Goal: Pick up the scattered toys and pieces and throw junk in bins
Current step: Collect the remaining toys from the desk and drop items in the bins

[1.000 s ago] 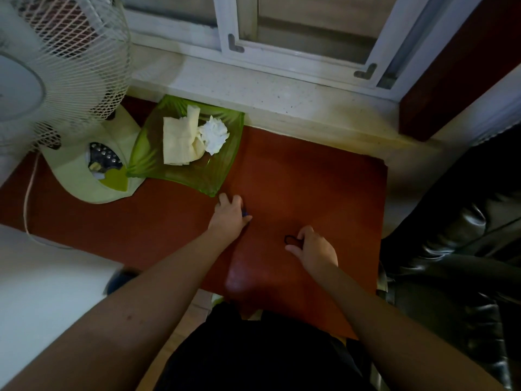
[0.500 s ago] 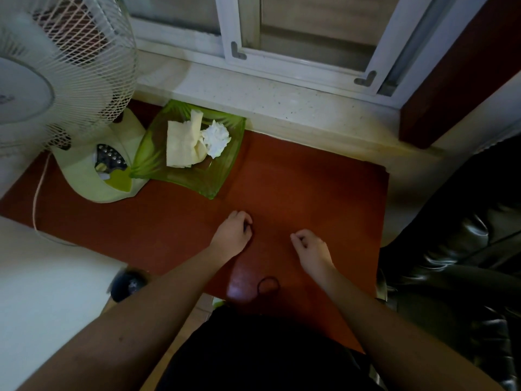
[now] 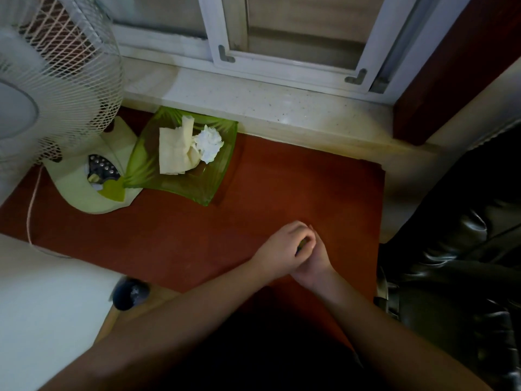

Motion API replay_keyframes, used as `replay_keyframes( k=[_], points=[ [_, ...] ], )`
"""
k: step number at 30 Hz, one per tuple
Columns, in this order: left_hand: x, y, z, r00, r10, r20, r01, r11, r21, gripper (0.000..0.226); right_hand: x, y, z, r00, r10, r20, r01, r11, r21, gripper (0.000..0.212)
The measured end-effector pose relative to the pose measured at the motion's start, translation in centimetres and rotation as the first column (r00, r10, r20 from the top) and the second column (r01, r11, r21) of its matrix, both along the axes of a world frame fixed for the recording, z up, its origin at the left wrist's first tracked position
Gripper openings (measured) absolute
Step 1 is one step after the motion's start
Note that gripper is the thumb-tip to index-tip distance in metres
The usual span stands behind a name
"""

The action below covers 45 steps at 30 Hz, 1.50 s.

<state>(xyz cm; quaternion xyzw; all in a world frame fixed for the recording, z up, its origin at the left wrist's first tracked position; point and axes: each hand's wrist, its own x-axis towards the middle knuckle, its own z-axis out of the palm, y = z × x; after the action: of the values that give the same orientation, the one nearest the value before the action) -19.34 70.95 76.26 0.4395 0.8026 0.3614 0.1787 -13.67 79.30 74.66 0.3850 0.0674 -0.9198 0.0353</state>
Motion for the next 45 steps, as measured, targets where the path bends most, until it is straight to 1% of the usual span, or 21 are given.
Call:
replay_keyframes(
  k=[3, 5, 8, 10, 12, 14, 16, 17, 18, 20, 23, 27, 29, 33, 35, 36, 37, 40, 42, 43, 45],
  points=[
    [-0.4, -0.1, 0.7, 0.998, 0.036, -0.047, -0.035, 0.999, 0.028, 0.026, 0.0, 0.6, -0.9, 1.000, 0.006, 0.015, -0.007, 0.999, 0.047, 0.042],
    [-0.9, -0.5, 1.0, 0.990, 0.114, -0.077, -0.110, 0.992, 0.055, 0.028, -0.1, 0.9, -1.5, 0.997, -0.002, 0.083, -0.004, 0.998, 0.062, 0.038],
    [-1.5, -2.3, 0.4, 0.963, 0.245, -0.111, -0.237, 0.968, 0.087, 0.020, -0.6, 1.0, -2.0, 0.977, -0.070, 0.203, 0.055, 0.995, 0.081, 0.028],
    [-1.3, -4.3, -0.4, 0.957, 0.253, -0.143, -0.245, 0.967, 0.068, 0.016, -0.9, 1.3, -2.2, 0.958, -0.111, 0.263, 0.083, 0.990, 0.116, 0.029],
    [-0.5, -6.8, -1.8, 0.967, 0.202, -0.154, -0.202, 0.979, 0.020, 0.019, -0.8, 1.9, -2.4, 0.944, -0.115, 0.308, 0.060, 0.981, 0.182, 0.030],
    [0.6, -9.6, -3.4, 0.987, 0.063, -0.149, -0.078, 0.992, -0.097, 0.031, -0.7, 2.4, -2.4, 0.936, -0.100, 0.337, 0.011, 0.967, 0.256, 0.031],
    [1.8, -11.8, -5.0, 0.985, -0.120, -0.124, 0.086, 0.963, -0.255, 0.043, -0.6, 2.8, -2.4, 0.935, -0.076, 0.347, -0.035, 0.953, 0.301, 0.034],
    [2.4, -12.5, -5.6, 0.979, -0.177, -0.098, 0.136, 0.934, -0.329, 0.048, -0.6, 2.9, -2.3, 0.935, -0.063, 0.348, -0.052, 0.949, 0.312, 0.036],
    [2.8, -12.8, -5.9, 0.979, -0.195, -0.058, 0.158, 0.907, -0.390, 0.054, -0.6, 2.9, -2.4, 0.935, -0.053, 0.350, -0.066, 0.945, 0.319, 0.037],
    [3.3, -12.7, -6.1, 0.977, -0.207, -0.052, 0.161, 0.876, -0.454, 0.059, -0.6, 2.9, -2.5, 0.933, -0.042, 0.357, -0.084, 0.940, 0.330, 0.038],
    [3.4, -11.5, -6.5, 0.955, -0.261, -0.141, 0.166, 0.864, -0.476, 0.052, -0.4, 2.7, -2.6, 0.933, -0.037, 0.358, -0.099, 0.930, 0.355, 0.038],
    [2.9, -10.8, -6.8, 0.967, -0.155, -0.201, 0.037, 0.869, -0.493, 0.037, -0.2, 2.6, -2.6, 0.936, 0.001, 0.353, -0.144, 0.914, 0.379, 0.039],
    [2.6, -10.3, -6.7, 0.938, -0.183, -0.295, 0.001, 0.851, -0.525, 0.032, -0.1, 2.6, -2.5, 0.928, 0.057, 0.369, -0.213, 0.893, 0.397, 0.039],
    [2.1, -8.9, -6.1, 0.890, -0.215, -0.402, -0.036, 0.845, -0.533, 0.037, 0.3, 2.1, -2.5, 0.887, 0.199, 0.417, -0.374, 0.840, 0.393, 0.037],
    [1.7, -8.5, -5.5, 0.882, -0.216, -0.419, -0.056, 0.835, -0.548, 0.039, 0.6, 1.7, -2.6, 0.874, 0.238, 0.423, -0.411, 0.827, 0.383, 0.038],
    [1.6, -8.2, -5.3, 0.891, -0.202, -0.407, -0.062, 0.834, -0.548, 0.044, 0.7, 1.5, -2.6, 0.868, 0.253, 0.427, -0.428, 0.817, 0.387, 0.038],
    [1.4, -8.1, -5.3, 0.906, -0.175, -0.384, -0.068, 0.837, -0.543, 0.048, 0.8, 1.4, -2.7, 0.859, 0.271, 0.434, -0.453, 0.797, 0.400, 0.039],
    [1.0, -7.9, -5.5, 0.919, -0.086, -0.385, -0.133, 0.852, -0.507, 0.028, 1.1, 1.0, -2.9, 0.828, 0.338, 0.447, -0.543, 0.682, 0.491, 0.040],
    [0.7, -8.2, -5.8, 0.930, -0.062, -0.363, -0.137, 0.856, -0.499, 0.031, 1.3, 0.7, -2.8, 0.824, 0.361, 0.437, -0.562, 0.620, 0.548, 0.040],
    [0.6, -8.4, -5.9, 0.932, -0.053, -0.359, -0.142, 0.856, -0.496, 0.030, 1.2, 0.6, -2.7, 0.820, 0.369, 0.438, -0.572, 0.574, 0.586, 0.041],
    [0.4, -9.1, -5.9, 0.946, -0.017, -0.323, -0.152, 0.858, -0.491, 0.027, 0.9, 0.4, -2.6, 0.797, 0.393, 0.460, -0.600, 0.419, 0.682, 0.042]
  ],
)
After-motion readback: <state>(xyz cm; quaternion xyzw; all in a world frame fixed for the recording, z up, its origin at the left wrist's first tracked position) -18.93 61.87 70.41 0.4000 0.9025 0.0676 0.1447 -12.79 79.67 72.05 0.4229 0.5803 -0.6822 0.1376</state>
